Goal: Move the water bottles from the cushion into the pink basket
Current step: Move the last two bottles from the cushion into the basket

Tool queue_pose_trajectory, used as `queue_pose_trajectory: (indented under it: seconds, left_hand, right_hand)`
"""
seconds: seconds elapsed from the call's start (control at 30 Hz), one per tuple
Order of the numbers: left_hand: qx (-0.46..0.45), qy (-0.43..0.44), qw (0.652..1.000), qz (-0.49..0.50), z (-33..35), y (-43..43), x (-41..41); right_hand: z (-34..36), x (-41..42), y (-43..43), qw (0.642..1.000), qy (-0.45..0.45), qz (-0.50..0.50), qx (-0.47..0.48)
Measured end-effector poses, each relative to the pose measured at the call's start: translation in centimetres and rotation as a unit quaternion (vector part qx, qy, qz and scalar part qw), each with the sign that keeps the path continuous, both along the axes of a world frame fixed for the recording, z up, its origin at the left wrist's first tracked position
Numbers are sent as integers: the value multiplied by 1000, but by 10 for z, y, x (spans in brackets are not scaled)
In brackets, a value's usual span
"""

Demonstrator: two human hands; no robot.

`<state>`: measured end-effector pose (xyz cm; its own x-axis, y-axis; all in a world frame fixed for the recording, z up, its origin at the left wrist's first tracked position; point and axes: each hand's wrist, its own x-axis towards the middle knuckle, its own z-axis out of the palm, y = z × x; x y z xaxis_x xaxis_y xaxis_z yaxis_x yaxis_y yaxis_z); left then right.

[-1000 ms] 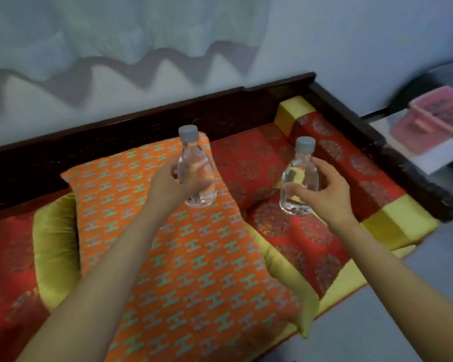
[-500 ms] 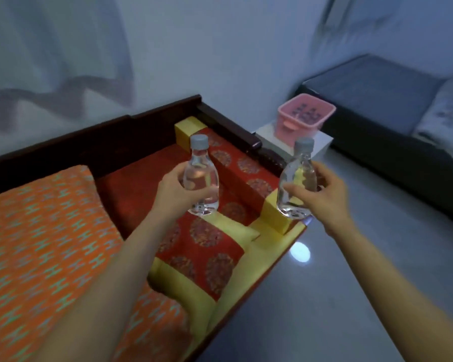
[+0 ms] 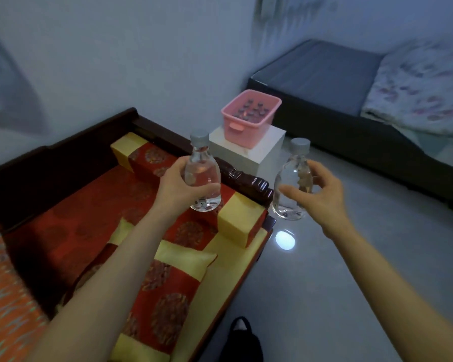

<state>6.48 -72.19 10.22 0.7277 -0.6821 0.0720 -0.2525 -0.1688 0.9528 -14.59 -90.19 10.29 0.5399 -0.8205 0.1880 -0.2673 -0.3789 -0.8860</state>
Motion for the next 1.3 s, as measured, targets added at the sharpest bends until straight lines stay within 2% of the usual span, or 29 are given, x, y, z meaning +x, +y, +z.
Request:
queue_pose_trajectory:
  seconds: [0.3,0.77,1.1,1.3]
  left_hand:
    - [17,16,1000,-1,-12,-135,49]
    - [28,46,999,6,-13,-336,99]
    - [18,72,993,92,-21,-501,123]
    - [25,89,987,131,-37,-563,147]
  right_hand:
    - [-7,56,-128,1000,12,5,-10]
    - [-7,102,-324,999,19,-20,38]
    - [1,175,-519,993,11,86,84]
    - [-9,229,-590,986,27,138,92]
